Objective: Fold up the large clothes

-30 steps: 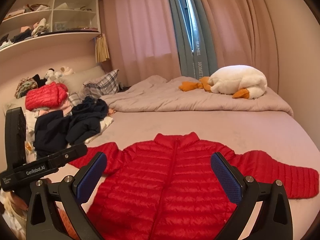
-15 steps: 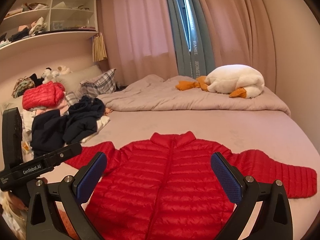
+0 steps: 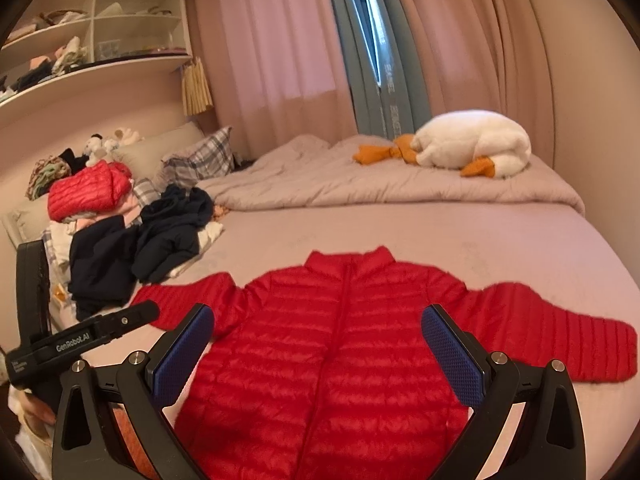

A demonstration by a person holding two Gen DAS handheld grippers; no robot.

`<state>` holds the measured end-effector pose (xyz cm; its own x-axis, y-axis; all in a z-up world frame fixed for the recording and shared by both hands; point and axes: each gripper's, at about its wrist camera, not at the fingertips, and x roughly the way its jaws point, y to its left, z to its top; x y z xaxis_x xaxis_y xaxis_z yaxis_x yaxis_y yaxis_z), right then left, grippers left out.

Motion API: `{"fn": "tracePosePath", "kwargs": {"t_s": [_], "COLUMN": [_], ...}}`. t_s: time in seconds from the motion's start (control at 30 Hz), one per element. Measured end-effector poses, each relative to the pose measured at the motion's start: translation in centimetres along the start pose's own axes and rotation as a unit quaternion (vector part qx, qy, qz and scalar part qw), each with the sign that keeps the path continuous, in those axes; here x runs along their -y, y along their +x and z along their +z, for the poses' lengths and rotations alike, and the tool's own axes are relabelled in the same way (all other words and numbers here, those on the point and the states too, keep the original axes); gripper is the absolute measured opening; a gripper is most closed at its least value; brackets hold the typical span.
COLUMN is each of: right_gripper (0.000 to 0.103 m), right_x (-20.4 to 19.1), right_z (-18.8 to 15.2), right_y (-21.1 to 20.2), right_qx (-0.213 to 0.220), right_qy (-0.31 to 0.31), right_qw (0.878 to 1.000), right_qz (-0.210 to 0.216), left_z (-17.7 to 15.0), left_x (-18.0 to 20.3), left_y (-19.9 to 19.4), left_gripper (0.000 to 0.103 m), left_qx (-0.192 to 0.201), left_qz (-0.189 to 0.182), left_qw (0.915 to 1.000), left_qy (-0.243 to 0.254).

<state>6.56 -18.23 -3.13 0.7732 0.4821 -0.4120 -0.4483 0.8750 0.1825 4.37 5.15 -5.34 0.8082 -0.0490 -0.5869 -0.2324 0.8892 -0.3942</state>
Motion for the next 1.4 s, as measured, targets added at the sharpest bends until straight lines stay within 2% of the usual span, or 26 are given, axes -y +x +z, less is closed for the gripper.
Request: {"fn": "tracePosePath", "kwargs": {"t_s": [0.13,0.23,0.3,0.4,0.67,0.87,1.0,1.4], "right_gripper": [0.103,0.103,0.103,0.103,0.103,0.103,0.103,0.103], "right_x": [-0.3,-0.6,-0.8,-1.0,-1.3,-1.8,-2.0,-1.3], "right_z": [-0.3,-0.2,-0.2,-0.1,0.6,0.1,-0.3,-0.2], "right_y": [-0.2,-0.5,-0.7,-0.8,0.3,0.7,0.5,0.2], "right_qx": [-0.021,-0.038,-0.043,-0.049,-0.062,-0.068,-0.072,-0.077], "right_qy": [0.006,-0.001,-0.006,-0.017,-0.002,0.013,0.024,0.033], "right_qw": [1.000,0.999,0.999,0.997,0.995,0.993,0.992,0.992], "right_qz": [-0.019,-0.011,-0.026,-0.055,-0.082,-0.099,-0.098,-0.090], "left_z": [0.2,0.1,0.0,-0.1,0.9,0.8,0.3,-0.3], "left_x": [0.1,1.0,1.4,1.6,1.6,1.9,2.0,2.7], "left_y": [0.2,0.1,0.2,0.7,2.5,2.3,1.9,0.9], "left_gripper": [0.102,0.102,0.102,0.102,0.102,0.102,0.102,0.102], "left_qx": [-0.018,-0.021,-0.024,-0.031,-0.064,-0.066,-0.063,-0.049], "left_qz": [0.025,0.035,0.036,0.032,0.009,-0.003,-0.003,-0.018], "left_qw": [0.9995,0.9981,0.9971,0.9963,0.9932,0.9903,0.9899,0.9937], "left_qy": [0.010,0.046,0.062,0.073,0.096,0.122,0.127,0.100]}}
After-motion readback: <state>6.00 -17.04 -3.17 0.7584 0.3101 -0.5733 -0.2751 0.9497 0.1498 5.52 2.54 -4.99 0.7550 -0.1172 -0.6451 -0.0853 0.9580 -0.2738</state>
